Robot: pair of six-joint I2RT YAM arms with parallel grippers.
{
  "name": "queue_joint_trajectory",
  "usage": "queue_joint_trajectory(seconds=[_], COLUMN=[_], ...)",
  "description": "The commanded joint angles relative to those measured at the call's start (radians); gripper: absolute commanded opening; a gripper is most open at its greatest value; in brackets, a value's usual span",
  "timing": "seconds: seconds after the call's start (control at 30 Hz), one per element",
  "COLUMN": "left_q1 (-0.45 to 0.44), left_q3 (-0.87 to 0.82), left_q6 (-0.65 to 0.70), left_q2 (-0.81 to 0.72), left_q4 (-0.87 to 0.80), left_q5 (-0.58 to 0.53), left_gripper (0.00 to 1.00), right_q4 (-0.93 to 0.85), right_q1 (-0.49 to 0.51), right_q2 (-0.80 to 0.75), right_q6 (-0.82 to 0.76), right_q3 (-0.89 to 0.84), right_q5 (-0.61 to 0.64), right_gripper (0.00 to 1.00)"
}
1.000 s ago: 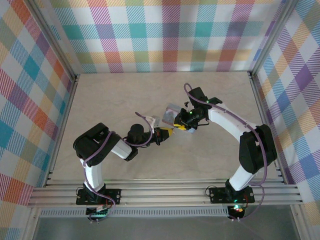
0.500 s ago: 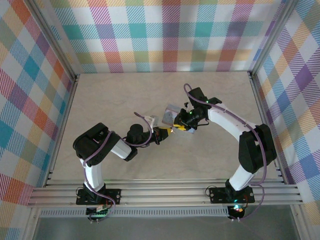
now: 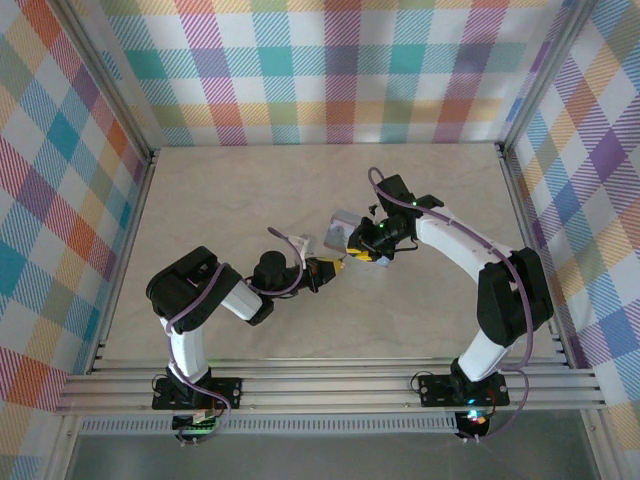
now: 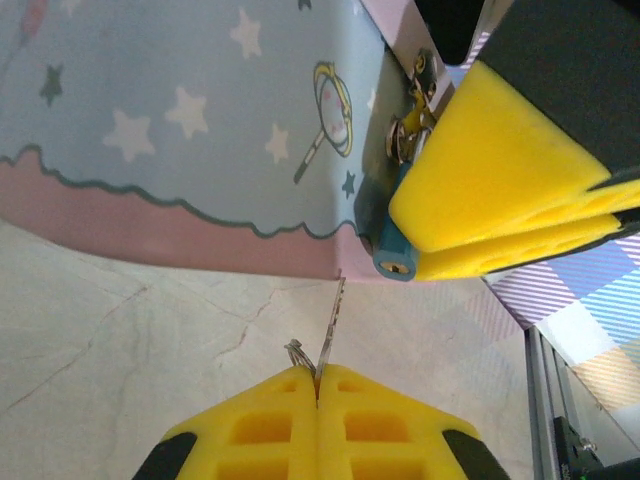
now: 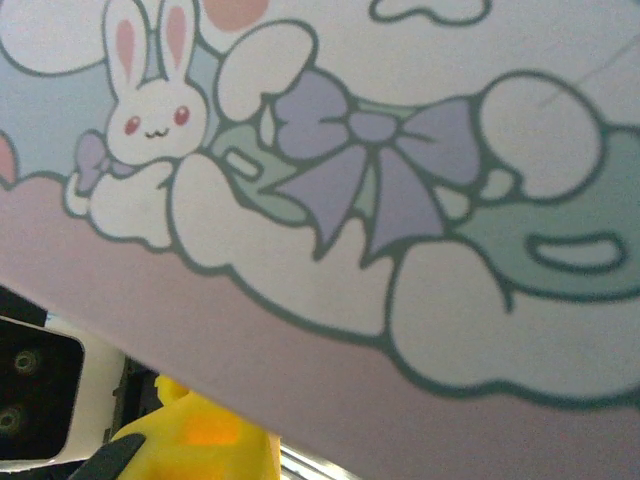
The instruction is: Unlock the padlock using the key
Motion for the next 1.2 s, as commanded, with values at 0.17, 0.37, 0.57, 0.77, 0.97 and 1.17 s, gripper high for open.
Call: queue_joint_trajectory(seconds=[0.17, 0.37, 0.57, 0.77, 0.97, 1.17], left_q1=[-0.028, -0.035, -0.035, -0.034, -0.034, -0.037], left_q3=[0.009, 0.019, 0.014, 0.016, 0.011, 0.026], left_q6=[-0.002, -0.009, -0.01, -0.011, -0.011, -0.015], left_q2=[-0.014, -0.016, -0.031, -0.037, -0.049, -0.037], left_q4=[0.057, 0.057, 0.057, 0.057, 0.057, 0.057], left_q5=[-0.009, -0.011, -0.027, -0.034, -0.038, -0.029], left_gripper=[0.0, 0.0, 0.0, 0.0, 0.0, 0.0], right_q4=[0.03, 0.034, 0.036, 0.033, 0.034, 0.04], right_q1=[-0.007, -0.007, -0.007, -0.007, -0.007, -0.006], right_q2=[-0.007, -0.007, -0.005, -0.005, -0.004, -0.003], right_q6=[0.017, 0.019, 0.017, 0.014, 0.012, 0.015], right_q3=[-0.006, -0.013, -0.015, -0.018, -0.02, -0.018], right_q5=[-0.023, -0.023, -0.022, -0.02, -0.018, -0.028], right_gripper=[0.0, 0.0, 0.0, 0.0, 0.0, 0.0])
